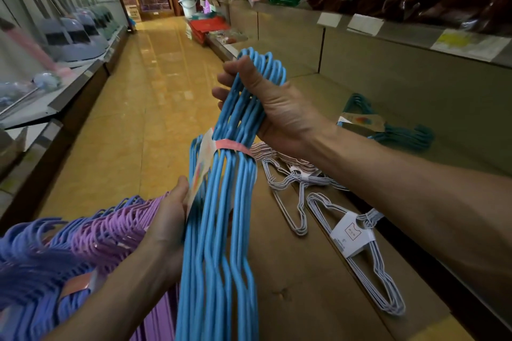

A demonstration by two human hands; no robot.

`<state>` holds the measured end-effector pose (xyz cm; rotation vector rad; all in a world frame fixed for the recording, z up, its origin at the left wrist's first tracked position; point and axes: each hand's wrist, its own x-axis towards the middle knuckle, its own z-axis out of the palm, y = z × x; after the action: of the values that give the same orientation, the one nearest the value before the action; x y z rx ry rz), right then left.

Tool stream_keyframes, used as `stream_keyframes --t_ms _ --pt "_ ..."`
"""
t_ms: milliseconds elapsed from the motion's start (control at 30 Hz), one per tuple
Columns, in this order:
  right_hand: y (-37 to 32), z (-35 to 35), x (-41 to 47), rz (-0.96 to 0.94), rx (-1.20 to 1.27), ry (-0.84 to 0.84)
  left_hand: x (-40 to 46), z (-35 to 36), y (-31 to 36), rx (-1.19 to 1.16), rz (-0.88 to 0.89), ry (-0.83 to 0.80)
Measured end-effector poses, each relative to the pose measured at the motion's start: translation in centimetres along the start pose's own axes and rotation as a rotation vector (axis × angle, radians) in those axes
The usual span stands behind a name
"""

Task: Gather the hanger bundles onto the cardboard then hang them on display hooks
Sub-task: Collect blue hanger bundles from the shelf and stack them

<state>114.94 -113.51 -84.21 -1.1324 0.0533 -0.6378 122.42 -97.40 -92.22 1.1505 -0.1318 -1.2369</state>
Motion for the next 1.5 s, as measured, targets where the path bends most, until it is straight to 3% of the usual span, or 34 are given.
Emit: stream_keyframes --t_ms 167,300,500,800,1000,1500 --pt "1.4 0.2 0.0 0.025 -0.118 0.010 0.4 -1.2 0.1 0.298 0.064 0.107" --pt "4.2 -0.4 0.0 0.101 -0.280 0.037 -0.1 -2.9 1.5 0.509 0.262 0.334" --pt "9.0 -1.0 0.6 0.191 -0.395 0.067 -0.9 -7.2 3.5 0.858 0.549 0.431" --pt "15.0 0.2 1.4 0.302 -0.444 -0.100 -1.7 -11.1 4.1 0.860 0.698 0.529" --pt "18.2 1.5 1.8 0.385 -0.515 -0.230 -2.0 -13.0 3.8 1.030 0.668 0.550" --pt "21.4 3.6 2.1 0.352 -0.626 -0.218 -2.0 -13.1 3.9 1.055 0.686 0.557"
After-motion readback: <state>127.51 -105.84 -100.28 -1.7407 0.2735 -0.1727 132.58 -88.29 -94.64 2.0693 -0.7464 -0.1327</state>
